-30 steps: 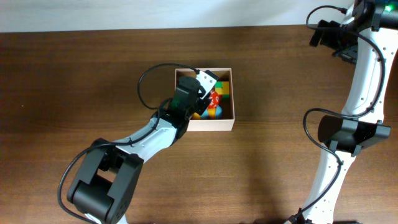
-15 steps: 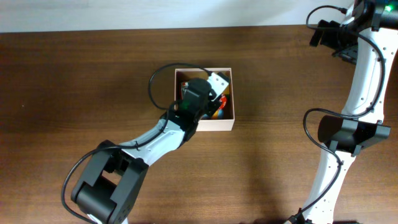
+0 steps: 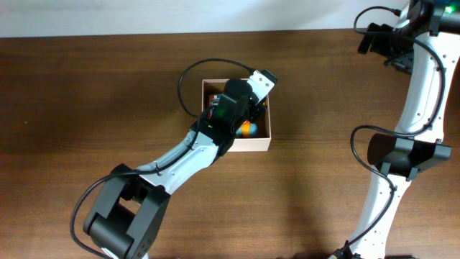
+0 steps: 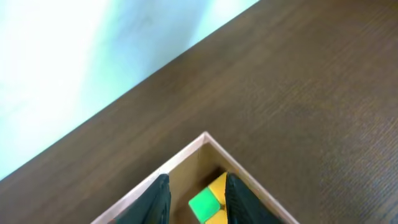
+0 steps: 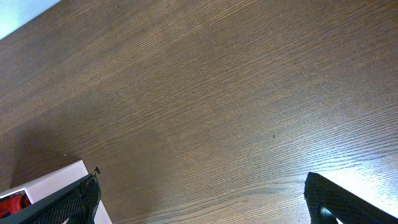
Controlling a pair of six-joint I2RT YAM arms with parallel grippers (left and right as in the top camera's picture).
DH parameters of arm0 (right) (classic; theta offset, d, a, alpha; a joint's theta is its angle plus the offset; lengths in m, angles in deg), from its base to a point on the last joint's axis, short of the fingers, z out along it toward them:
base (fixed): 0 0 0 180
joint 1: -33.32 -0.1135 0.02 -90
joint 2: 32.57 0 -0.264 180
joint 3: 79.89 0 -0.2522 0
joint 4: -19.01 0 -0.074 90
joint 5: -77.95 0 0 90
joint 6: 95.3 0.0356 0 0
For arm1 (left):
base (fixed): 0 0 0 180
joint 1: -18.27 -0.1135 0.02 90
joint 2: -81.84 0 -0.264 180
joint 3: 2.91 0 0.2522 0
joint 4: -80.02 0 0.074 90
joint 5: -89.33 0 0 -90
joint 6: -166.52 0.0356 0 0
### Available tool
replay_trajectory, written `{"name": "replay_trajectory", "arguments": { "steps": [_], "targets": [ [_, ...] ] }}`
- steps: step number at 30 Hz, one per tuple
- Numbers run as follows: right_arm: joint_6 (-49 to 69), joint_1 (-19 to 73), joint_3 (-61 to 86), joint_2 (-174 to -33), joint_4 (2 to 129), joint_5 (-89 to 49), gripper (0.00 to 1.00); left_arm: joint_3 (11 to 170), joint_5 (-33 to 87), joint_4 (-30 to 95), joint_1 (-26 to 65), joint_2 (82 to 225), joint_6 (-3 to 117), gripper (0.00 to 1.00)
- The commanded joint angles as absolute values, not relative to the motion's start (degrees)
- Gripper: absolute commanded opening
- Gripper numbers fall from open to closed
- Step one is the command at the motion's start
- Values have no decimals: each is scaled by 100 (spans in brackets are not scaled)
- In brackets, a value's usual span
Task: Pack container
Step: 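Press the red ball down into the box and open the left gripper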
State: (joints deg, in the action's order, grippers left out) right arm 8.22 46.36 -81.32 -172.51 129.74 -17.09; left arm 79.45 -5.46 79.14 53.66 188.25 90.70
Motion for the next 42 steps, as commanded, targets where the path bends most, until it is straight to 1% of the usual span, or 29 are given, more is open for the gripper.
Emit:
{"name": "replay_trajectory", "arguments": {
  "steps": [1, 9, 15, 20, 24, 30, 37, 42],
  "targets": [
    [850, 4616, -8231, -17255, 13002, -1739, 98, 8070, -855, 7757, 5373, 18875, 9157, 28],
    [850, 4616, -8231, -17255, 13002, -1739, 99, 8070, -1244, 7440, 5273, 18930, 9157, 28],
    [852, 4616, -8231, -17255, 13002, -1739, 99, 8070, -1248, 7632, 4853, 19264, 9157, 28],
    [850, 4616, -8231, -17255, 13002, -1739, 99, 8070, -1246, 7525, 4658, 19360, 9157, 27],
    [850, 4616, -8231, -17255, 13002, -1739, 99, 8070, -1182, 7407, 4671, 19360, 9159, 27],
    [852, 4616, -8231, -17255, 13002, -1739, 98, 8076, -695, 7012, 4726, 19360, 9157, 27],
    [850, 4616, -8231, -17255, 13002, -1739, 99, 8229, -686, 6679, 4853, 19358, 9157, 27],
    [850, 4616, -8231, -17255, 13002, -1739, 99, 8771, -686, 5873, 4967, 19323, 9157, 27]
  ]
}}
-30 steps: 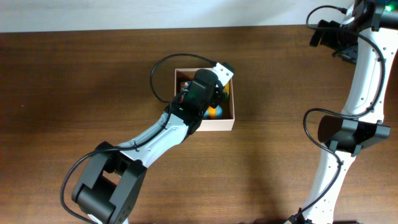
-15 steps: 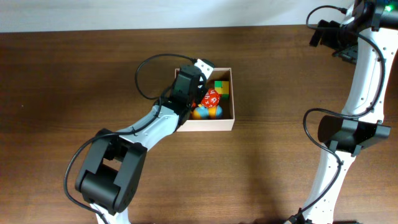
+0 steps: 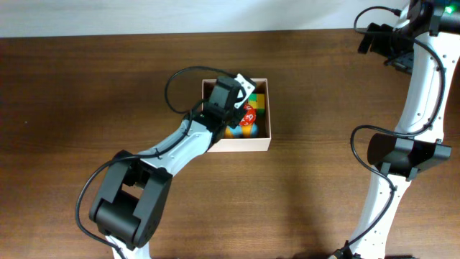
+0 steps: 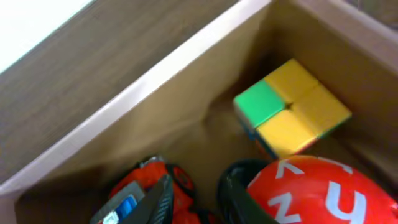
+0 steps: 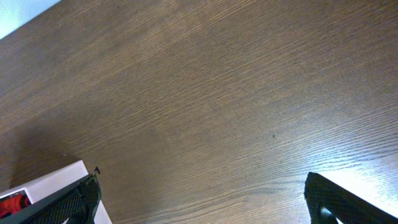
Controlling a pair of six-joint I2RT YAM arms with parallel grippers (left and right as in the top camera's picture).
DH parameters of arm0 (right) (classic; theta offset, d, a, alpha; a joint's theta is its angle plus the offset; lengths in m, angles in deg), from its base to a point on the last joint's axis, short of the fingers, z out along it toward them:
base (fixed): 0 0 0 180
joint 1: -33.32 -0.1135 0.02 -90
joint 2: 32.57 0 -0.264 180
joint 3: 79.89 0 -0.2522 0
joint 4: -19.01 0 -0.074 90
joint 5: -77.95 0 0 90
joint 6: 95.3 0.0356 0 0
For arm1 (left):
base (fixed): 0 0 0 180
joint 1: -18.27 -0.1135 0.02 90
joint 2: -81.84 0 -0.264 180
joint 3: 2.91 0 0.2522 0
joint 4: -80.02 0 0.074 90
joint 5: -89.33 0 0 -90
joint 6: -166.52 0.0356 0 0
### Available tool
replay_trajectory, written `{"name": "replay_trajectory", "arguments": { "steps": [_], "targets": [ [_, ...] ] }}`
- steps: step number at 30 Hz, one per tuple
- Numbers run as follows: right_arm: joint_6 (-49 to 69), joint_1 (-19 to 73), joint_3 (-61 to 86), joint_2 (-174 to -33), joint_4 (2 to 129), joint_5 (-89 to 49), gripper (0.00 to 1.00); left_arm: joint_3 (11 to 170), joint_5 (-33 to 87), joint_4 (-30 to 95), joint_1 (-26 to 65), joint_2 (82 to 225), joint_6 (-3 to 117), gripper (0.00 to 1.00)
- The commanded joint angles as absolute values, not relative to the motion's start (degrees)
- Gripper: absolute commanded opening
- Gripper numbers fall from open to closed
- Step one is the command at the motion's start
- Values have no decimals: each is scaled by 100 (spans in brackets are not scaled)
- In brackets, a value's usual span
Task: Pack container
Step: 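Press the red ball down into the box and open the left gripper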
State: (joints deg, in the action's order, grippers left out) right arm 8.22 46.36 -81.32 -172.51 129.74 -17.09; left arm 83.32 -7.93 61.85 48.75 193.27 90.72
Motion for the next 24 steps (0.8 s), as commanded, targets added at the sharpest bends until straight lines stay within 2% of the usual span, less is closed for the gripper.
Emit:
{"name": "replay_trajectory", "arguments": {
  "steps": [1, 8, 15, 16, 19, 24],
  "targets": [
    [852, 4616, -8231, -17255, 13002, -1739, 99, 8918, -688, 5652, 4991, 19321, 9157, 27],
    [850, 4616, -8231, -17255, 13002, -1739, 99, 9753, -658, 4295, 5146, 19314, 9157, 27],
    [852, 4616, -8231, -17255, 13002, -1739, 99, 9805, -446, 3956, 5240, 19308, 9054, 27],
    [852, 4616, -8231, -17255, 13002, -1739, 99, 9809, -448, 3945, 5242, 19303, 8974, 29],
    [852, 4616, -8231, -17255, 13002, -1739, 99, 9868, -448, 3855, 5240, 19260, 8742, 43],
    [852, 4616, -8231, -17255, 13002, -1739, 99, 9967, -450, 3626, 5233, 19174, 8665, 44]
  ]
}}
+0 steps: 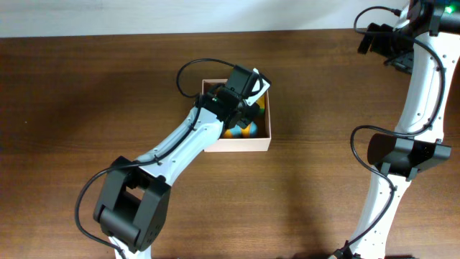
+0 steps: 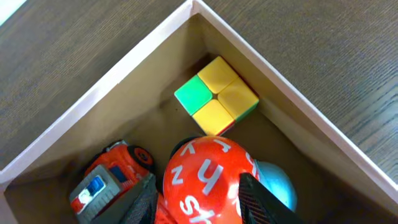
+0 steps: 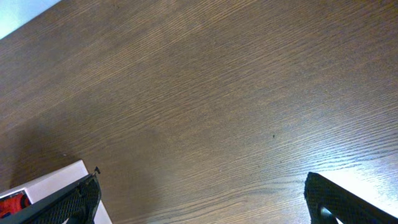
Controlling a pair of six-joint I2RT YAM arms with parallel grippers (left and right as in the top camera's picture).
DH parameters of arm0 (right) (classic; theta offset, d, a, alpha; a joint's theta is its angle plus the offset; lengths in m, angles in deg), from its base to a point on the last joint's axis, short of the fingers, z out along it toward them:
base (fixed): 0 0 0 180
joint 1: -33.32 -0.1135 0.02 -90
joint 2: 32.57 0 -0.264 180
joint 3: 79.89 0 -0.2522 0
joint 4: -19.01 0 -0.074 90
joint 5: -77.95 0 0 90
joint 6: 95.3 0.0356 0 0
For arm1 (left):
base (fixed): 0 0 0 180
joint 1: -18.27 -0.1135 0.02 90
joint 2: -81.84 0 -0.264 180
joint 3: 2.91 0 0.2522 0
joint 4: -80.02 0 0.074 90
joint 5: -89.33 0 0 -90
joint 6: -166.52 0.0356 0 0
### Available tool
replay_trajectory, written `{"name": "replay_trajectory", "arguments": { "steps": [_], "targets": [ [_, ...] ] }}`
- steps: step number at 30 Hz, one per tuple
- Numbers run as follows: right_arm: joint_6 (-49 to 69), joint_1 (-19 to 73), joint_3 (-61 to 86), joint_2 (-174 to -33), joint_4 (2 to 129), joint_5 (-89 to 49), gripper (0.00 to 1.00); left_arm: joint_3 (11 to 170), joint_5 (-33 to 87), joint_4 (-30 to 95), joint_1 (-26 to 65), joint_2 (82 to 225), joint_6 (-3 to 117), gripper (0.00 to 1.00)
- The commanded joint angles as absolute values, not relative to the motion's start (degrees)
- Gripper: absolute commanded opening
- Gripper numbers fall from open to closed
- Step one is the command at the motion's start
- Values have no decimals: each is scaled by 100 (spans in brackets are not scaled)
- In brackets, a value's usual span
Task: Pack container
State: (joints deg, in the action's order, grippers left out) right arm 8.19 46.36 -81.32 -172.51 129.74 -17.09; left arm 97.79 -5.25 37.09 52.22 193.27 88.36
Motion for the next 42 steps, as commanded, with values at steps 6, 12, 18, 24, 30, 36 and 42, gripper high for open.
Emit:
{"name": "replay_trajectory", "arguments": {
  "steps": [6, 12, 18, 24, 30, 36, 42],
  "targets": [
    [852, 4616, -8231, -17255, 13002, -1739, 99, 10043, -446, 3274, 5235, 19148, 8458, 44],
    [852, 4616, -8231, -17255, 13002, -1739, 99, 10478, -452, 2426, 5058, 18744, 7800, 62],
    [850, 4616, -8231, -17255, 13002, -1739, 99, 10620, -452, 1724, 4409, 18027, 7013, 80],
    [850, 4616, -8231, -17255, 13002, -1739, 98, 10620, -594, 1189, 3600, 17365, 6969, 99],
    [850, 4616, -8231, -17255, 13002, -1739, 99, 10620, -699, 778, 2973, 17153, 6972, 99],
    [850, 4616, -8231, -17255, 13002, -1739, 99, 10618, -693, 719, 2818, 17159, 6972, 99],
    [850, 4616, -8231, -17255, 13002, -1739, 99, 10618, -693, 719, 2822, 17159, 6972, 99]
  ]
}}
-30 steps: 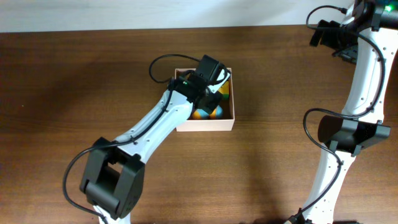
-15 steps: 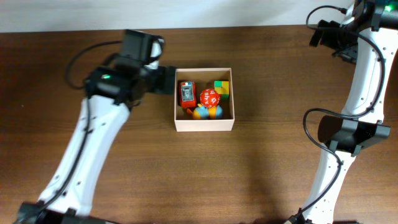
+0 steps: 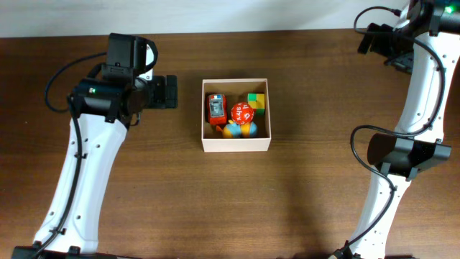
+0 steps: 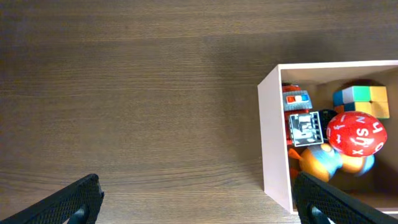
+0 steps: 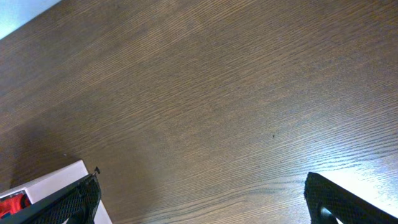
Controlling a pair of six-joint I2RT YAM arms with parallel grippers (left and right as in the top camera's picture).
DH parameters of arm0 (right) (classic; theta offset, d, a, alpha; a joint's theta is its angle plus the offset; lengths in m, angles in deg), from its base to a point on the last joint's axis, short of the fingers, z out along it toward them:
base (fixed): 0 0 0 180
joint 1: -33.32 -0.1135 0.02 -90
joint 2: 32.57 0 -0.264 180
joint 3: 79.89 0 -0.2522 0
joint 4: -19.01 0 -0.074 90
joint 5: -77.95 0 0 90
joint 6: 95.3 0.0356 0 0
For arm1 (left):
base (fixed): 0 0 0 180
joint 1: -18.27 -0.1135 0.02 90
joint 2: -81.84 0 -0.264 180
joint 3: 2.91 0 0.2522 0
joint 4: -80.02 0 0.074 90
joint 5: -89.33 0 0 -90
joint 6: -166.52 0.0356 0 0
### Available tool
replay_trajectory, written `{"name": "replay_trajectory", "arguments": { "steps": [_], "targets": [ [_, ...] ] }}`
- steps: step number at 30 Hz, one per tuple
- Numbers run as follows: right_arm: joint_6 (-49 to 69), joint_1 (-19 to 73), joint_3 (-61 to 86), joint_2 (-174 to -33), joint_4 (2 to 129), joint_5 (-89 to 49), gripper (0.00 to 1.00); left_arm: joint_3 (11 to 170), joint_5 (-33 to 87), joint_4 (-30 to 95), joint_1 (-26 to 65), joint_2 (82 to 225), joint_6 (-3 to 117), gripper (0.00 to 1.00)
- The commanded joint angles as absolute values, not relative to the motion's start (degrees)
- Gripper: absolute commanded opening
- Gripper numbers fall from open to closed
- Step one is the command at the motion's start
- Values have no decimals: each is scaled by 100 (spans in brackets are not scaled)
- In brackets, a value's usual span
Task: Pack container
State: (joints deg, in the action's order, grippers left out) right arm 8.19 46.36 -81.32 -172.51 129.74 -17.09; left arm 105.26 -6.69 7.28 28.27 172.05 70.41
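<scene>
The pale open box (image 3: 236, 145) sits mid-table. It holds a red toy car (image 3: 215, 108), a red lettered ball (image 3: 241, 113), a green-and-yellow cube (image 3: 256, 102) and a blue-and-orange toy (image 3: 237, 130). My left gripper (image 3: 167, 92) hovers to the left of the box, wide open and empty. In the left wrist view the left gripper (image 4: 199, 205) spans bare wood and the box wall (image 4: 273, 137), with the ball (image 4: 356, 132) and car (image 4: 300, 115) beyond. My right gripper (image 5: 202, 202) is open and empty, high at the far right.
Dark wooden table (image 3: 345, 180) runs all round the box. The right arm's column (image 3: 402, 151) stands at the right edge, with cables. In the right wrist view only a box corner (image 5: 56, 177) shows at the lower left.
My left gripper was down in the box with its fingers either side of the red ball. It is now out, left of the box and wide open. The ball lies in the box.
First my left gripper hung over the box's far right corner, jaws narrow, above the cube. Then it was low inside, between the car and the red ball, then astride the ball. Now it is out and open. The right arm has stayed still.
</scene>
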Motion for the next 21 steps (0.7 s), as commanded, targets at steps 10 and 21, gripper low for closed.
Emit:
{"name": "replay_trajectory", "arguments": {
  "steps": [10, 21],
  "targets": [
    [850, 4616, -8231, -17255, 13002, -1739, 99, 10618, -807, 503, 2822, 17159, 7098, 99],
    [852, 4616, -8231, -17255, 13002, -1739, 99, 9903, -1552, 398, 2479, 16213, 7142, 99]
  ]
}}
